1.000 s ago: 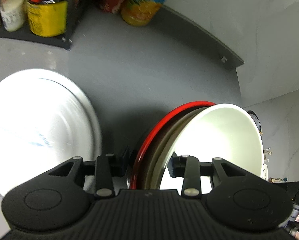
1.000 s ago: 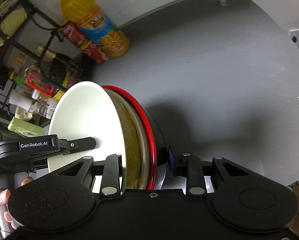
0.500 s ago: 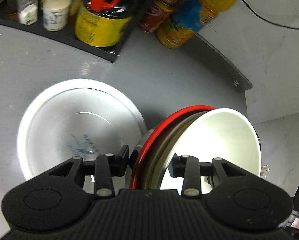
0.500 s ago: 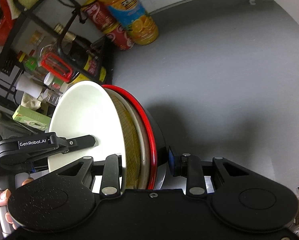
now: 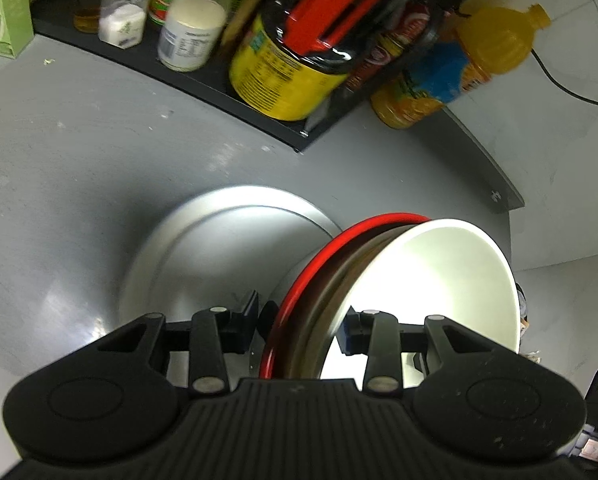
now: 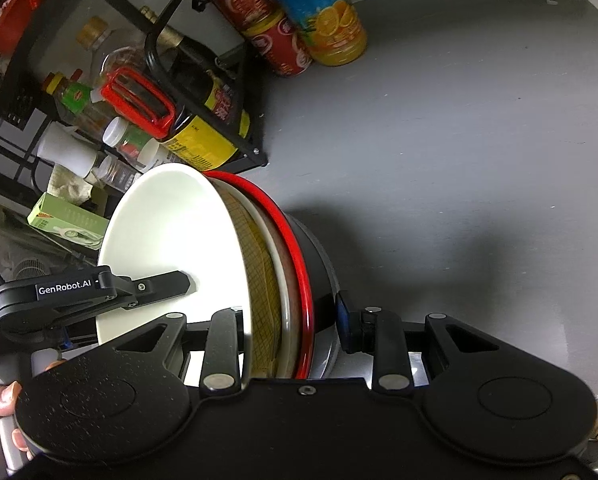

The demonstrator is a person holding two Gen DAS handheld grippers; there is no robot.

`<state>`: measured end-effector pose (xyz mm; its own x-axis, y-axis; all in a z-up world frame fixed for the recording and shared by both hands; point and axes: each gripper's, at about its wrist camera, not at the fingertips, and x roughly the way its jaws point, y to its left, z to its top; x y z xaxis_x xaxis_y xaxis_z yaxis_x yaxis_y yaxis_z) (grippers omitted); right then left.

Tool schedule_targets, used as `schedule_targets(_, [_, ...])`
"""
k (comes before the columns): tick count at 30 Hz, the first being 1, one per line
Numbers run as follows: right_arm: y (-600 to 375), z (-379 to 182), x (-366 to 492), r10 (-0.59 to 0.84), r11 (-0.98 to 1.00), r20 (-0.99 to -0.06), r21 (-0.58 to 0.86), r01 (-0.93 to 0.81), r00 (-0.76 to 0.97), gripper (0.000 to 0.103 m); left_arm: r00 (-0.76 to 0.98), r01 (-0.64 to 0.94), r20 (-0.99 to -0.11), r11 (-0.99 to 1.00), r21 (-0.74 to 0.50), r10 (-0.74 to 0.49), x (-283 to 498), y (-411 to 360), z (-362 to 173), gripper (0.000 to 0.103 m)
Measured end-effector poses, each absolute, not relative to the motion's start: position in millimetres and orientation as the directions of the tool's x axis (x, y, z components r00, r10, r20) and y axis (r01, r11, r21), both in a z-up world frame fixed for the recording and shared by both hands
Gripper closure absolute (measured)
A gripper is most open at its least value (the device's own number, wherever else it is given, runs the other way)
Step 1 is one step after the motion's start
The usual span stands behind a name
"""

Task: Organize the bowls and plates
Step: 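Carry the red bowl stack over the plate stack and lower it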

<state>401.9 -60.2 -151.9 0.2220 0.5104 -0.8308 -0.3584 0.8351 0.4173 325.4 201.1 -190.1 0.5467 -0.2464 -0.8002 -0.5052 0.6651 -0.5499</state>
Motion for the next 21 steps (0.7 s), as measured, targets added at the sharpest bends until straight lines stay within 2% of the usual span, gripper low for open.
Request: schedule_targets(21, [-29.4, -176.8, 393.6, 0.491, 0.853, -0.845, 0.418, -0.311, 0.210, 0.074, 0.496, -0.505, -0.819, 0.671, -0.542, -0.288, 323.0, 254.5, -217.7, 0.066])
